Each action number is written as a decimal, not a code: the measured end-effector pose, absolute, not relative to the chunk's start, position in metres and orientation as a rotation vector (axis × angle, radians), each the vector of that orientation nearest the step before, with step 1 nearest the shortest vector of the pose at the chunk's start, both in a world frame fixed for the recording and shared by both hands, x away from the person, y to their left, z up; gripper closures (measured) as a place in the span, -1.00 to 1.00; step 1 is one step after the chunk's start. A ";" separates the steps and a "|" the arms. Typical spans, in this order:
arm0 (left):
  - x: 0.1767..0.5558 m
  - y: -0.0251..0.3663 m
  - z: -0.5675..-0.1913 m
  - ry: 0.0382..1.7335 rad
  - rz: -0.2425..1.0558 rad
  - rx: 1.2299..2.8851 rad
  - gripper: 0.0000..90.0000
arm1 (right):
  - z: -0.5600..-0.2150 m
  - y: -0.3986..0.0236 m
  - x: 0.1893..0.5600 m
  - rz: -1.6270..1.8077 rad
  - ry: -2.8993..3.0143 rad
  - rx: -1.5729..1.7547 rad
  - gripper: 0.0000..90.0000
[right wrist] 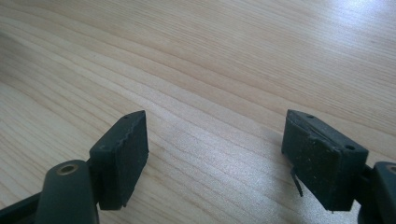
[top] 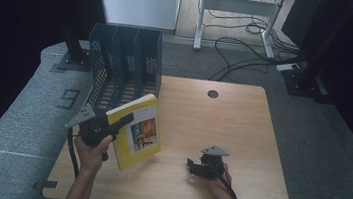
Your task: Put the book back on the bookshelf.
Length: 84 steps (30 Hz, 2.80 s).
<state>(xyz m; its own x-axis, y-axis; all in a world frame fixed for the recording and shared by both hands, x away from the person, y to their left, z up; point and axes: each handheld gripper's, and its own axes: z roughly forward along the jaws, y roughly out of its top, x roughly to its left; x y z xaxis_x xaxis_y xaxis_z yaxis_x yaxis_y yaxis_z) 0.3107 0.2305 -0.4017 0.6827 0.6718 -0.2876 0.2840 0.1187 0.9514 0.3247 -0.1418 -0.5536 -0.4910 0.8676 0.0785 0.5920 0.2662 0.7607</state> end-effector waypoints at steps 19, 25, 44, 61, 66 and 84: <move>0.332 0.241 -0.365 0.862 0.383 1.444 0.67 | -0.553 -0.142 0.325 1.071 2.188 1.331 -0.50; 0.339 0.242 -0.360 0.869 0.375 1.436 0.67 | -0.554 -0.140 0.324 1.057 2.183 1.328 -0.50; 0.356 0.243 -0.352 0.906 0.409 1.440 0.67 | -0.553 -0.141 0.324 1.061 2.186 1.331 -0.50; 0.358 0.244 -0.331 0.899 0.459 1.421 0.67 | -0.554 -0.139 0.324 1.044 2.183 1.322 -0.50; 0.364 0.245 -0.329 0.914 0.456 1.414 0.67 | -0.554 -0.139 0.324 1.041 2.184 1.319 -0.50; 0.388 0.247 -0.323 0.971 0.482 1.377 0.67 | -0.554 -0.139 0.324 1.037 2.183 1.318 -0.50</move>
